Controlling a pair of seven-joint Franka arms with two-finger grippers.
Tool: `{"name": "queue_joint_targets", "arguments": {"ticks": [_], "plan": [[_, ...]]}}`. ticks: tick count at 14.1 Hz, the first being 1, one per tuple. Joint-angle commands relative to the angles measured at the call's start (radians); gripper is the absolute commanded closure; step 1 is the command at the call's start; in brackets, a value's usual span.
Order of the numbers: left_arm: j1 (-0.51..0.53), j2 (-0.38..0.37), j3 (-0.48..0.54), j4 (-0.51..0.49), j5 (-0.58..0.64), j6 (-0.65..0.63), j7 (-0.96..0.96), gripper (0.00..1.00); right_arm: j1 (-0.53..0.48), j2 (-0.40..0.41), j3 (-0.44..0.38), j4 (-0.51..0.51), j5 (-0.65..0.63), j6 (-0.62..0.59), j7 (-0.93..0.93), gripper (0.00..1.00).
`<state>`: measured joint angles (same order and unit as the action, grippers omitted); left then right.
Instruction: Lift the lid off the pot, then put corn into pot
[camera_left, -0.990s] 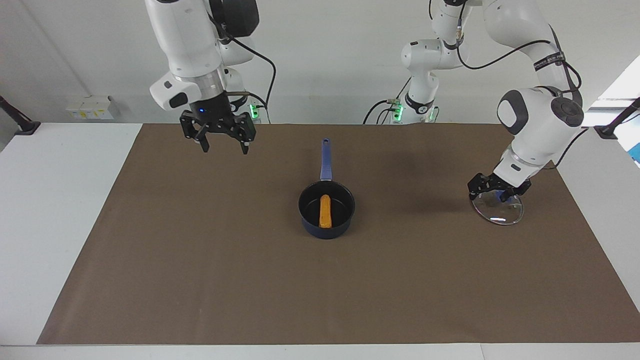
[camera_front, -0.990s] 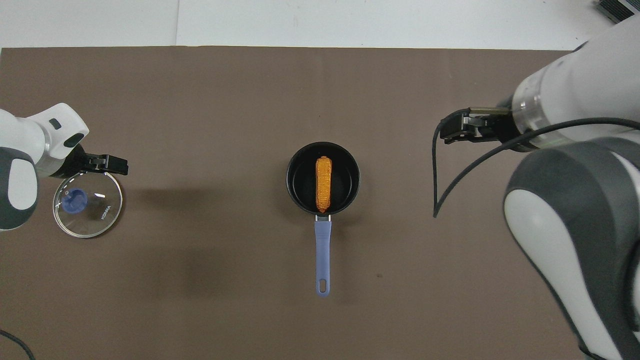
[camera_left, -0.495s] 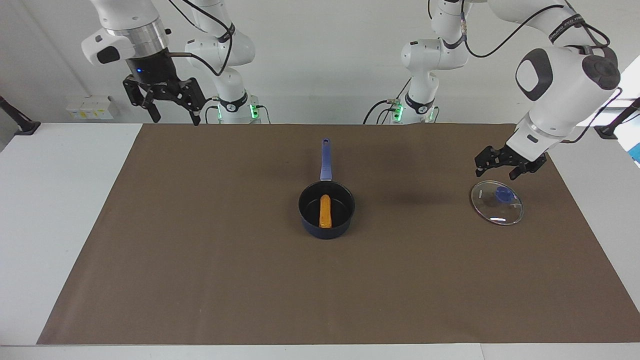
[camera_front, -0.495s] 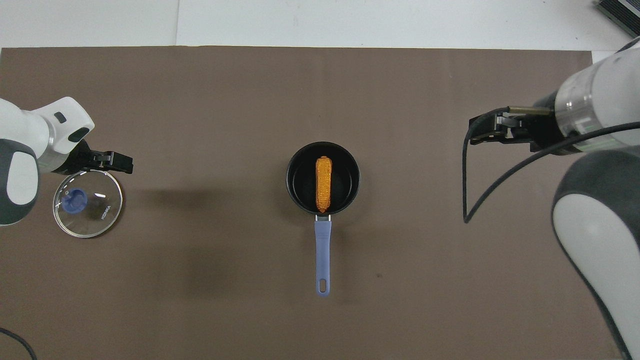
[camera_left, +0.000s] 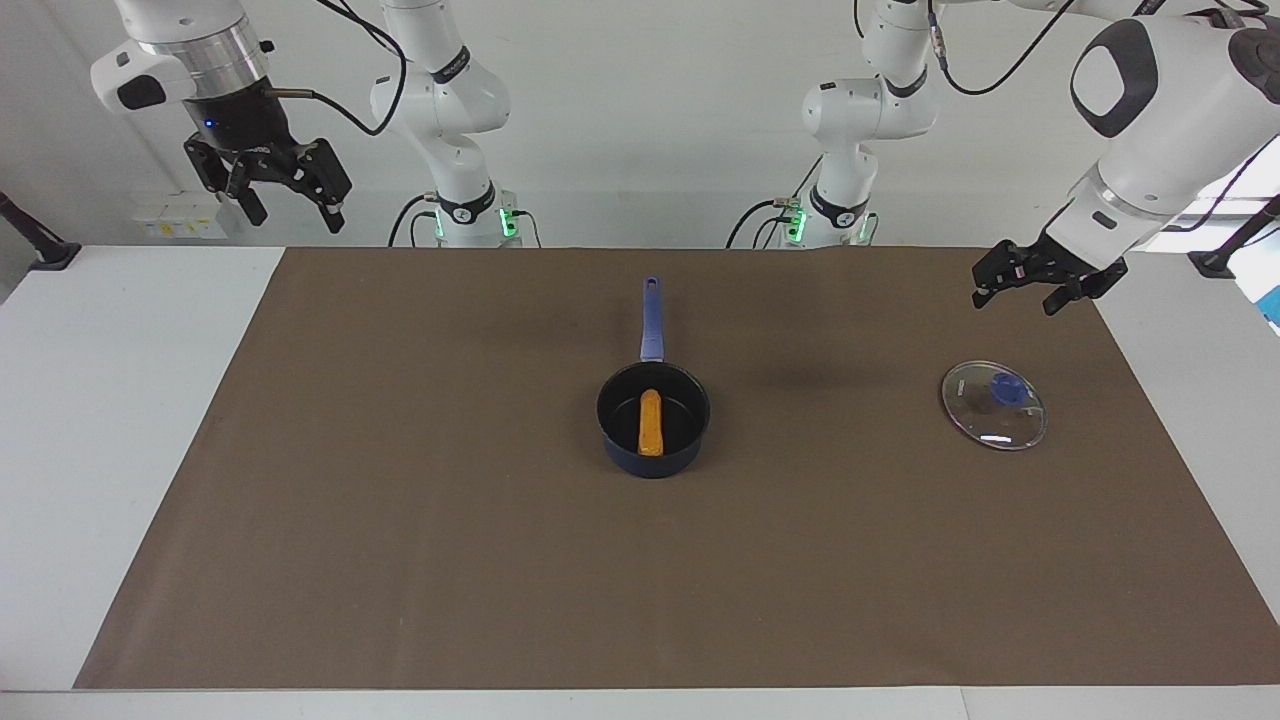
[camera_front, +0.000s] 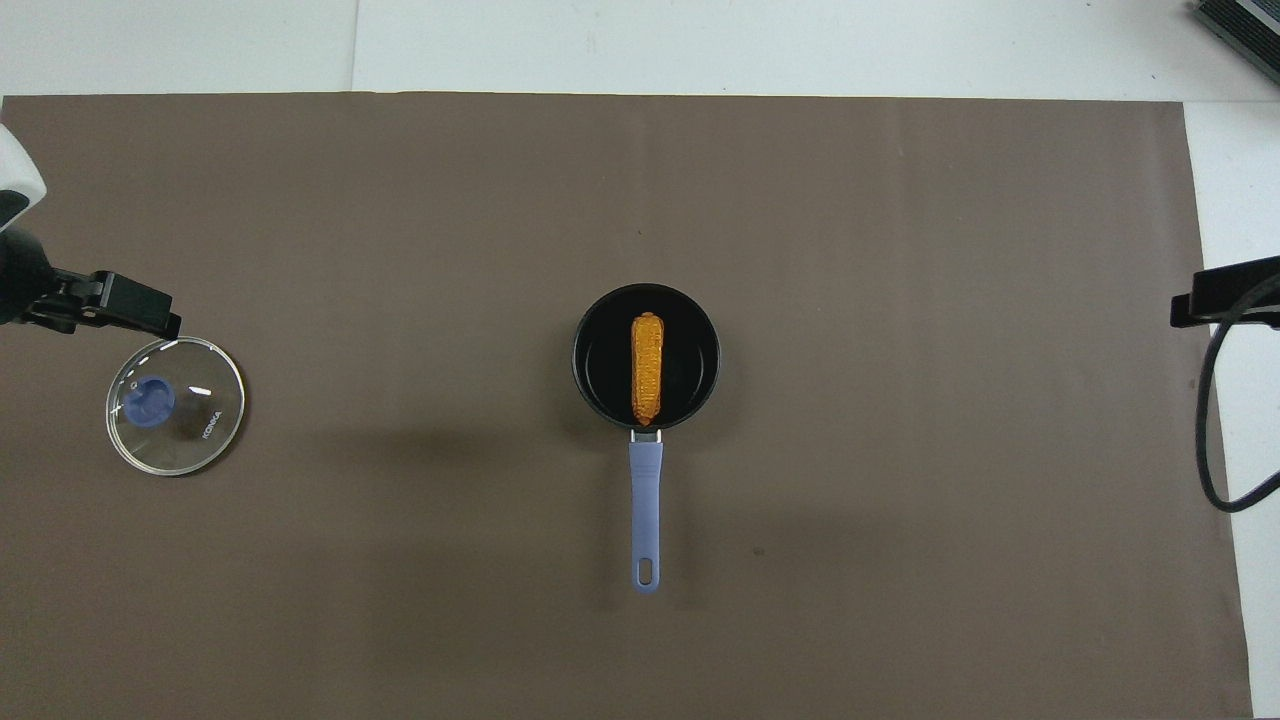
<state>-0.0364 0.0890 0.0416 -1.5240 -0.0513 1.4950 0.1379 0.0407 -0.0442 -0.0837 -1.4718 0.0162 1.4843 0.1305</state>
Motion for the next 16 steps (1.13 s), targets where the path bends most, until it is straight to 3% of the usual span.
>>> {"name": "queue_joint_targets", "arguments": {"ticks": [1, 7, 10, 16], "plan": [[-0.008, 0.012, 0.003, 0.082, 0.021, -0.085, -0.009, 0.00, -0.002, -0.031, 0.010, -0.042, -0.007, 0.002, -0.020, 0.00], [-0.010, 0.014, -0.006, 0.104, 0.030, -0.134, -0.011, 0.00, -0.007, -0.074, 0.010, -0.117, -0.007, 0.013, -0.092, 0.00], [-0.017, 0.006, -0.017, 0.104, 0.070, -0.159, -0.009, 0.00, -0.004, -0.069, 0.013, -0.113, -0.060, 0.016, -0.124, 0.00], [-0.016, -0.012, -0.019, 0.104, 0.065, -0.160, -0.011, 0.00, -0.004, -0.063, 0.016, -0.101, -0.048, 0.010, -0.120, 0.00]]}}
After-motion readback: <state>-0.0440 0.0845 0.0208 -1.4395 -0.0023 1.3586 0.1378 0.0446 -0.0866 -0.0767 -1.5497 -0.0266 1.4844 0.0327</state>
